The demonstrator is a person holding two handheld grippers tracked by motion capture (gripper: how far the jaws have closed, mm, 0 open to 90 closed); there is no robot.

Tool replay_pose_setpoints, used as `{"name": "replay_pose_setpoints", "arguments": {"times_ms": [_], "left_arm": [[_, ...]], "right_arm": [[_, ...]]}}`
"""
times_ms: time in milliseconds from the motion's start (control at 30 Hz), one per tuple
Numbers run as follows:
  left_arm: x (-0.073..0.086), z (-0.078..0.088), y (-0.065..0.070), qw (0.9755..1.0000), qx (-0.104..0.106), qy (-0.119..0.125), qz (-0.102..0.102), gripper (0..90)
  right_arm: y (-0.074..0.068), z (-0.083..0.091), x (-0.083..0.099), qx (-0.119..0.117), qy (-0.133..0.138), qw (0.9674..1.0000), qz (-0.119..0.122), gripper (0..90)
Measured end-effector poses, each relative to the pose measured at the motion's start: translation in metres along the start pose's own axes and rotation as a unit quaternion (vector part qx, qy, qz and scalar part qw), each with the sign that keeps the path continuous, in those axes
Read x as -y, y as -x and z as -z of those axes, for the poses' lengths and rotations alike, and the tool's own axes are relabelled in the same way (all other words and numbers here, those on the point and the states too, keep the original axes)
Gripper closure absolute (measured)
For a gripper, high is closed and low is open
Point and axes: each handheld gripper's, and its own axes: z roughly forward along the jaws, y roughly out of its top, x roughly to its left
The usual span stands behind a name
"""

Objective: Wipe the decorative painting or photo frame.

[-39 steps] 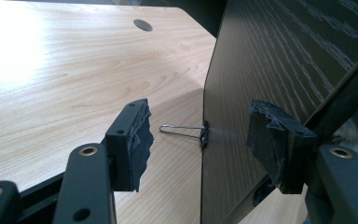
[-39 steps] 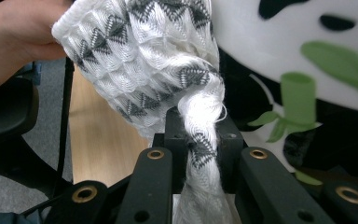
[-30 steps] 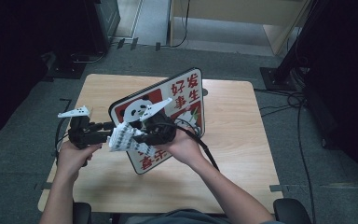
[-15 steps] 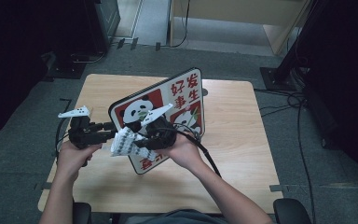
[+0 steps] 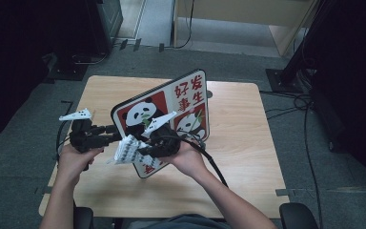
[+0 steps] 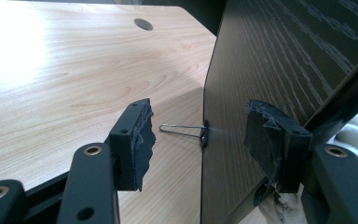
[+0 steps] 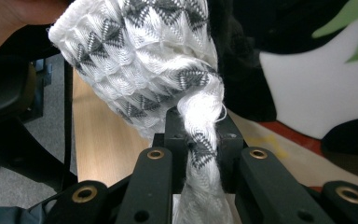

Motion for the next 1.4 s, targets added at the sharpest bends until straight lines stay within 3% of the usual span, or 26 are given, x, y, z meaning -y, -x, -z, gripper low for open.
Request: {"name": "replay_pose_setpoints", "arguments": {"times_ms": [1400], "left_arm": [[0.001,0.001,0.001,1.0,-0.004,-0.002,-0.001,41.6]], "right_arm": [[0.002,-0.035,0.048,-0.009,-0.042,0.999,-0.016,81.0]]}}
